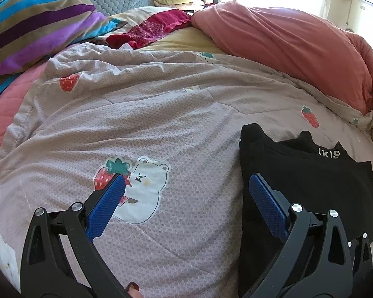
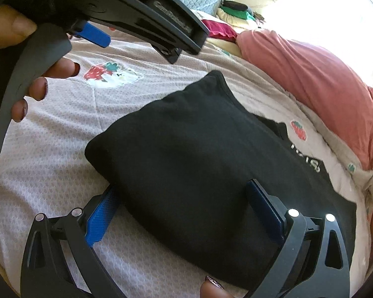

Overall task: Fold small clothes
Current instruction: 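Move the right gripper open onto the edge of the folded black shirt, then grasp the shirt edge with the right gripper and lift it up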

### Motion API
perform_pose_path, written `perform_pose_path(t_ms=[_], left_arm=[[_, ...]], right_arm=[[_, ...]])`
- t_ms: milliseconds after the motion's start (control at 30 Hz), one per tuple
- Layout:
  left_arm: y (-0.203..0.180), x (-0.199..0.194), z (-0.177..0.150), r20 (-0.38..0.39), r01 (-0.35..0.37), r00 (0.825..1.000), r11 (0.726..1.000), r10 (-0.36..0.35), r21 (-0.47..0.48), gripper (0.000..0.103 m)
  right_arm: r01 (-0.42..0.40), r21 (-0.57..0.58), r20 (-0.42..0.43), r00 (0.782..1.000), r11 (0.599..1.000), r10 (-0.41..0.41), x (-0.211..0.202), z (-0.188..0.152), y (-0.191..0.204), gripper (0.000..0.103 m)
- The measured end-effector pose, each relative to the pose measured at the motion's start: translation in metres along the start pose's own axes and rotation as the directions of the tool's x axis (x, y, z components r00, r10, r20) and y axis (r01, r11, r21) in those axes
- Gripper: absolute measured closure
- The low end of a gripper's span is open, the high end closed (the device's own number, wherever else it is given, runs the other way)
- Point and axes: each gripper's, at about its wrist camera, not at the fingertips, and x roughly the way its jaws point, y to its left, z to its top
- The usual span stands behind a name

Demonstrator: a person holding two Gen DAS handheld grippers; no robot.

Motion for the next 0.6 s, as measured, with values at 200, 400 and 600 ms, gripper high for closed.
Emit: perform_pose_path(t_ms=[200, 400, 600], left_arm=[[-0.003, 0.011, 0.005, -0.029, 0.001, 1.000, 1.000, 0.000, 0.011, 0.010], [-0.012, 0.021, 0.011, -0.077, 0.070, 0.994, 0.997, -0.071, -0.014, 0.010], [-0.028, 0.036, 0.018, -0.171, 0.215, 0.959, 0.972, -0.228, -0.091, 0.010]], right_arm=[[0.000, 0.000, 0.059, 0.998, 1.000, 0.000, -0.010, 0.004, -0.003, 0.038], [-0.079, 0.068, 0.138, 0.988, 0.995, 0.070, -0.026, -0.001, -0.019, 0.093], [-0.087, 0.128, 0.201, 0.978, 0.988, 0.060, -0.042, -0.009, -0.035, 0.095]])
